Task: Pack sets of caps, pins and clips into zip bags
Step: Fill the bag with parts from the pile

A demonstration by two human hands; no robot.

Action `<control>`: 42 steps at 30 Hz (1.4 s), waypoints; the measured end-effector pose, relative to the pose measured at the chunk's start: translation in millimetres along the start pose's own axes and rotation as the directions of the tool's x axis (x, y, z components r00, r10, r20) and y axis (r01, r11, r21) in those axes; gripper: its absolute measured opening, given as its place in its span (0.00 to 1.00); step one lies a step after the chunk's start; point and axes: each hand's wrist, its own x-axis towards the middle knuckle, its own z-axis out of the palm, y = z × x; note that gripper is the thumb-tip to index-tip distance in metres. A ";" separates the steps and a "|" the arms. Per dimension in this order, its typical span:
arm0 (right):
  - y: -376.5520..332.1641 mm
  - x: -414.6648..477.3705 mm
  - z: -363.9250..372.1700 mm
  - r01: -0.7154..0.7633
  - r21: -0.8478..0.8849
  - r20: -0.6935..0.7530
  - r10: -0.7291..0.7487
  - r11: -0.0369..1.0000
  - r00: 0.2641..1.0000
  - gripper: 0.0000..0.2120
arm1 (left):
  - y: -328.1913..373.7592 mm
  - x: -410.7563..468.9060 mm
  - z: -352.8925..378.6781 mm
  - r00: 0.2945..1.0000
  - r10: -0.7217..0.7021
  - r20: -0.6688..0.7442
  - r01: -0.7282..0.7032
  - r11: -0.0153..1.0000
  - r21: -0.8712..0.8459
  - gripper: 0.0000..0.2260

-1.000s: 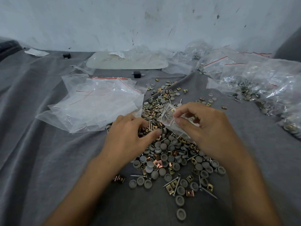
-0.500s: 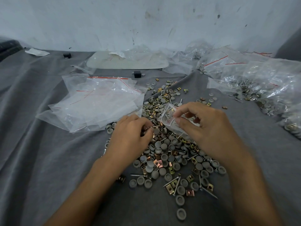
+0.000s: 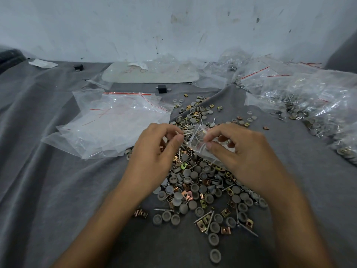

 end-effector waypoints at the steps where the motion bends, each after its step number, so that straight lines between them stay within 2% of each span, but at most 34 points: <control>1: -0.3 0.0 0.3 0.004 -0.003 0.001 -0.004 1.000 1.000 0.02 | 1.7 -1.0 1.8 1.000 0.013 0.013 -0.013 1.000 0.013 0.04; 6: -2.4 0.4 2.6 0.024 -0.007 0.018 -0.024 1.000 1.000 0.02 | 5.7 -2.8 5.5 0.998 0.010 0.057 -0.013 0.998 0.058 0.07; 11: -2.4 0.2 2.1 0.024 -0.005 0.021 -0.024 1.000 1.000 0.03 | 4.5 -2.0 5.1 0.998 -0.035 0.061 0.040 0.996 -0.079 0.09; 13: -3.2 0.5 2.2 0.028 0.004 0.017 -0.028 1.000 0.999 0.03 | 4.2 -0.2 4.4 0.995 -0.032 0.096 0.040 0.996 -0.083 0.11; 15: -3.4 0.3 2.1 0.028 0.018 0.006 -0.028 0.999 1.000 0.02 | 2.1 1.6 3.1 0.992 -0.017 0.126 0.017 1.000 0.007 0.14; 17: -1.7 -0.4 0.7 0.015 0.028 -0.019 -0.014 0.999 1.000 0.02 | -3.4 3.1 -1.3 0.998 -0.033 0.045 0.030 0.997 0.070 0.12; 20: 0.7 -1.2 -2.2 0.000 0.046 -0.073 0.004 0.999 0.997 0.03 | -11.3 5.5 -9.5 0.989 -0.136 -0.061 0.143 0.979 0.144 0.06; 23: 0.0 -1.0 -2.1 0.003 0.047 -0.082 0.001 0.999 0.997 0.03 | -12.8 4.2 -6.2 0.986 -0.159 0.049 0.131 0.923 0.362 0.04; 26: -0.6 -0.9 -1.8 0.003 0.047 -0.075 0.000 0.999 0.997 0.03 | -9.4 -2.7 4.3 0.965 -0.213 0.155 0.105 0.850 0.517 0.12; 29: -0.9 -1.0 -2.0 -0.003 0.046 -0.061 0.005 0.999 0.998 0.04 | -9.3 -6.2 9.6 0.966 -0.194 0.174 0.054 0.803 0.594 0.19; 35: -0.6 -1.1 -1.0 -0.005 0.032 -0.044 0.007 0.999 0.999 0.04 | -12.0 -5.0 13.9 0.970 -0.185 0.159 0.081 0.858 0.507 0.12; 39: 0.3 -1.8 -1.1 -0.012 0.039 -0.036 0.013 0.999 0.999 0.03 | -9.0 -3.0 12.3 0.975 -0.199 0.098 0.147 0.911 0.384 0.04; 42: 0.3 -1.6 -1.3 -0.010 0.041 -0.031 0.011 0.999 0.999 0.03 | -4.8 0.9 4.9 0.990 -0.139 0.019 0.129 0.954 0.270 0.04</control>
